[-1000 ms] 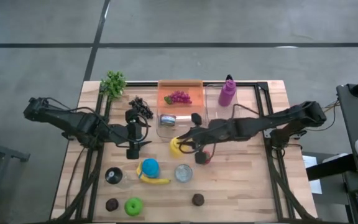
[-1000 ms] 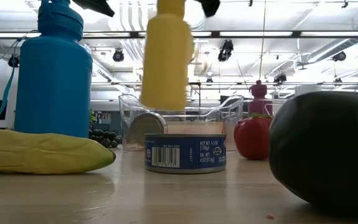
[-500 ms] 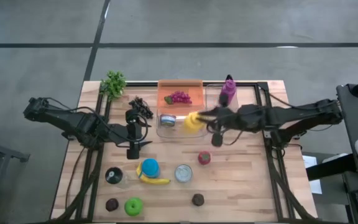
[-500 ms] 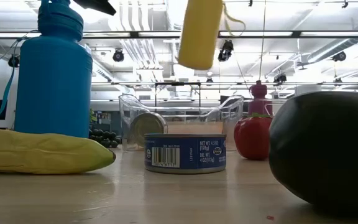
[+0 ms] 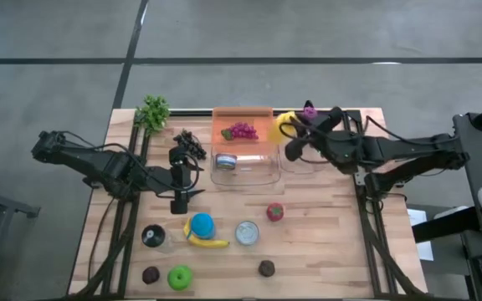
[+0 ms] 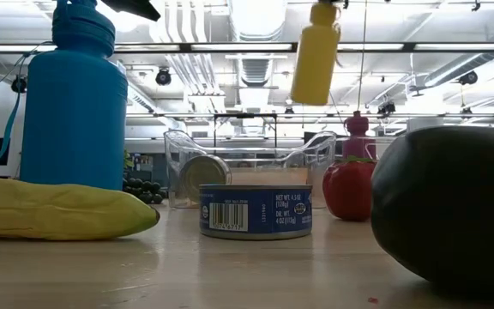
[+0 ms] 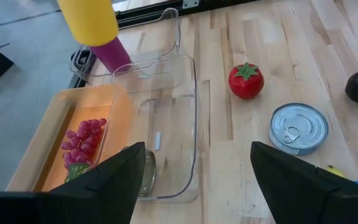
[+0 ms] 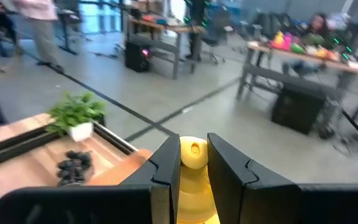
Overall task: Pick & Place Food Item
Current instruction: Put the yellow water bottle into the right transparent bin
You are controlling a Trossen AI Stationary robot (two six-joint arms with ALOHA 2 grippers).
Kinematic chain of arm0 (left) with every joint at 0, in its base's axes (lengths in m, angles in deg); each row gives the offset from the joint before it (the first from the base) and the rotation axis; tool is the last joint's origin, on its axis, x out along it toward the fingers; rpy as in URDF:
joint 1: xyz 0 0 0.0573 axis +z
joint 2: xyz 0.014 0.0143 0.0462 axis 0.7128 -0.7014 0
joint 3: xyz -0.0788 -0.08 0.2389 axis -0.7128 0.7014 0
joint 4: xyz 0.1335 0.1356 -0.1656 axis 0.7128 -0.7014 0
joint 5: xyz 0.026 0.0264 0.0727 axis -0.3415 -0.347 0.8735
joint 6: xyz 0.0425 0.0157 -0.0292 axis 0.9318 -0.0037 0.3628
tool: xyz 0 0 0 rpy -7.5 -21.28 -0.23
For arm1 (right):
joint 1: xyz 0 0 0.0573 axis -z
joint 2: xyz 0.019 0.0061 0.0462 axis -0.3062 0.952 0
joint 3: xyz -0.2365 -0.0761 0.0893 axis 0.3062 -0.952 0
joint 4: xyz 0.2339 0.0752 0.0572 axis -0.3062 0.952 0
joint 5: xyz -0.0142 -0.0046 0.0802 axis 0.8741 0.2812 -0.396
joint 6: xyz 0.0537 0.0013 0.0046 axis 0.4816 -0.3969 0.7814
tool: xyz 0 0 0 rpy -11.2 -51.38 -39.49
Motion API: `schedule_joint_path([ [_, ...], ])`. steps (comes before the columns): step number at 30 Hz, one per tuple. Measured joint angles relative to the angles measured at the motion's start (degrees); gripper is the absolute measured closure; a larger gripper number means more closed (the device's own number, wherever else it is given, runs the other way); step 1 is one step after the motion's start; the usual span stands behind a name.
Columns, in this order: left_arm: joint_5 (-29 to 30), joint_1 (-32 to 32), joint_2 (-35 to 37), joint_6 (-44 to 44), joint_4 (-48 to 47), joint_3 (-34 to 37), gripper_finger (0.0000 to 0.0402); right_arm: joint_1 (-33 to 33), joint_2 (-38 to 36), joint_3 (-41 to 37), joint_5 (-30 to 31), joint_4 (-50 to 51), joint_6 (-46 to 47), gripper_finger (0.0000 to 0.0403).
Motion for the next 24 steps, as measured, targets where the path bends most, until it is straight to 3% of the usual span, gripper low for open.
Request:
schedule_joint_path([
  [5, -0.02, 0.00, 0.00, 0.00, 0.00, 0.00, 0.0103, 6.97, -0.17, -2.54, -1.14, 2.53, 5.77, 0.0346],
  [12, -0.02, 0.00, 0.00, 0.00, 0.00, 0.00, 0.0111, 15.88, 0.10, -5.98, -10.81, 2.41, 9.42, 0.0346],
  [24, -0.02, 0.00, 0.00, 0.00, 0.00, 0.00, 0.0104, 20.21, 0.37, -9.90, -10.19, 2.44, 12.27, 0.0346],
])
